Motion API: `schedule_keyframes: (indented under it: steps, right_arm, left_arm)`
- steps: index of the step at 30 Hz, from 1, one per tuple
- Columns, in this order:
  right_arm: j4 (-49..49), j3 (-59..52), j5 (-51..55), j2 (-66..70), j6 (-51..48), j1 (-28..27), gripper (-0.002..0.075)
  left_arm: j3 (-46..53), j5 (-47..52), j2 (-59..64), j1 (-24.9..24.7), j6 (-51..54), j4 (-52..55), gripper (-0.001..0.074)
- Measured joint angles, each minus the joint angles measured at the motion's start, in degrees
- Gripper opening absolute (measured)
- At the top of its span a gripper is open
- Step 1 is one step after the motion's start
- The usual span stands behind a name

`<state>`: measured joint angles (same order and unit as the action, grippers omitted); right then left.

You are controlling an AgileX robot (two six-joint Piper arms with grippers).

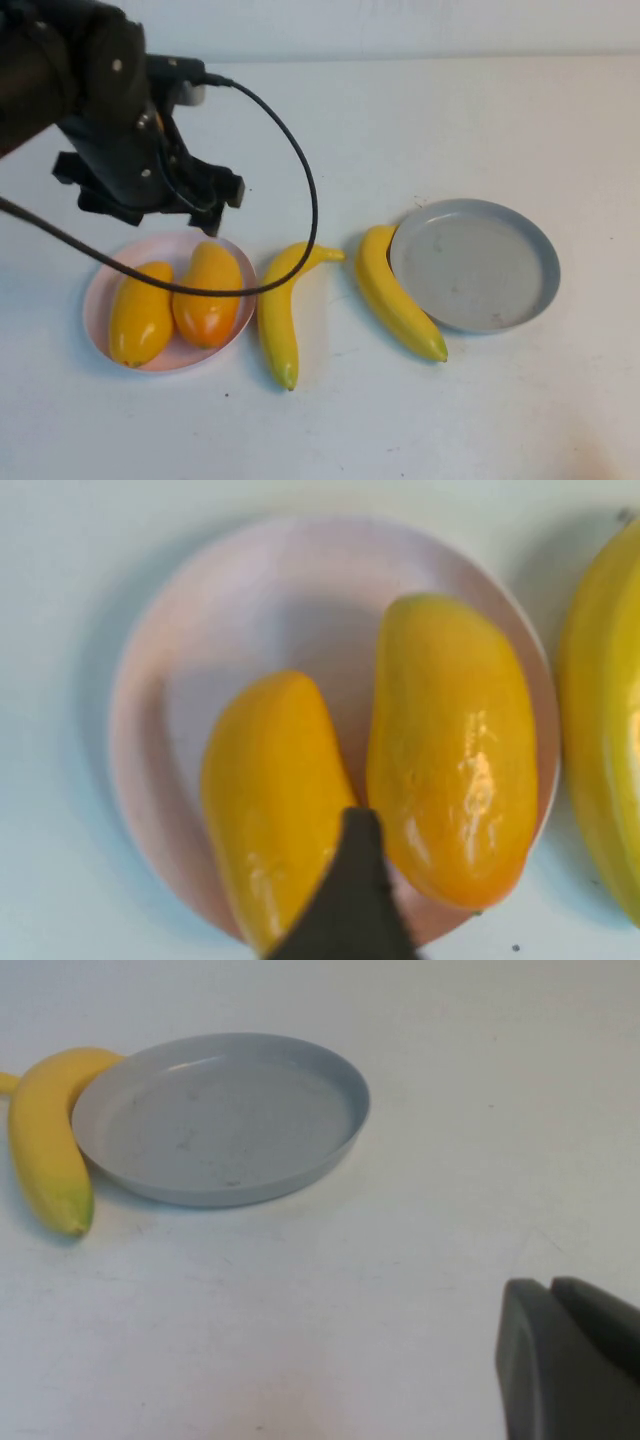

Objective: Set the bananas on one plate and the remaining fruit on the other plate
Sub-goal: Put one type of fruit in the left plate, then put another type of fruit in the right plate

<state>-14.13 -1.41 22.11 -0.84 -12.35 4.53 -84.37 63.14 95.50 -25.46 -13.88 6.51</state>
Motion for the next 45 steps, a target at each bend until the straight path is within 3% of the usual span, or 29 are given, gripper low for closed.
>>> schedule_keyframes:
  steps: [2, 6, 10, 29, 38, 45]
  right_arm:
    - [0.0, 0.0, 0.0, 0.0, 0.0, 0.0, -0.0017]
    - [0.0, 0.0, 0.0, 0.0, 0.0, 0.0, -0.0017]
    - [0.0, 0.0, 0.0, 0.0, 0.0, 0.0, -0.0017]
    - [0.0, 0.0, 0.0, 0.0, 0.0, 0.0, -0.0017]
    - [0.0, 0.0, 0.0, 0.0, 0.0, 0.0, -0.0017]
    - [0.0, 0.0, 0.0, 0.0, 0.0, 0.0, -0.0017]
  left_arm:
    - [0.5, 0.3, -3.9, 0.0, 0.0, 0.8, 0.0478]
    - [5.2, -1.3, -11.6, -0.1, 0.0, 2.8, 0.0141]
    - [14.0, -6.1, -20.0, -0.1, -1.0, 4.1, 0.0029]
    - [56.0, -29.8, -63.2, -0.2, -6.0, 4.1, -0.0003]
    - [61.0, -30.9, -70.8, -0.2, -5.6, 4.5, -0.0003]
    - [63.9, -44.7, -70.8, -0.2, -4.9, 7.5, -0.0004]
